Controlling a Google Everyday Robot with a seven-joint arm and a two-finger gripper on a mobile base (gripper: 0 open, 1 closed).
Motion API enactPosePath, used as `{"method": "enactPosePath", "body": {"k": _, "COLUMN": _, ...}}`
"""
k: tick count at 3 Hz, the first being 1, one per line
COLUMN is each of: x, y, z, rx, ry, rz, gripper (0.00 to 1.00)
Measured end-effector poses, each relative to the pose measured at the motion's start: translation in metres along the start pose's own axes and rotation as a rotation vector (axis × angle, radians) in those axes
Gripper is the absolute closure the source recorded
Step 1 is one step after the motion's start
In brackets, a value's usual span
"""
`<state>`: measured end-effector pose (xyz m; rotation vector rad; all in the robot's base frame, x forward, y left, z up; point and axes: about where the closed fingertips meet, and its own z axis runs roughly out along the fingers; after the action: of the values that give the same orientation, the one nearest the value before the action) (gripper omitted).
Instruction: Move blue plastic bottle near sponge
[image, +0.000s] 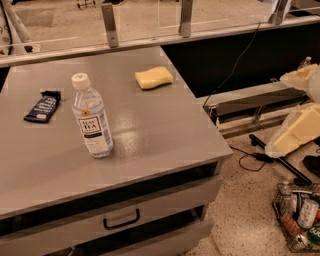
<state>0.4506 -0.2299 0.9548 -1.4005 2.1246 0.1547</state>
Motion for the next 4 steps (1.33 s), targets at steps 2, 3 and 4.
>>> {"method": "enactPosePath", "body": {"k": 2, "x": -0.012, "y": -0.004, "z": 0.035, "rx": 0.056, "ry": -0.395, "rz": 0.050, "gripper": 0.00}}
{"method": "enactPosePath", "body": {"k": 3, "x": -0.039, "y": 0.010, "z": 0.030, "rx": 0.045, "ry": -0.570, "rz": 0.057, "gripper": 0.00}}
{"method": "enactPosePath", "body": {"k": 4, "x": -0.052, "y": 0.013, "z": 0.023, "rx": 0.039, "ry": -0.613, "rz": 0.060, "gripper": 0.00}}
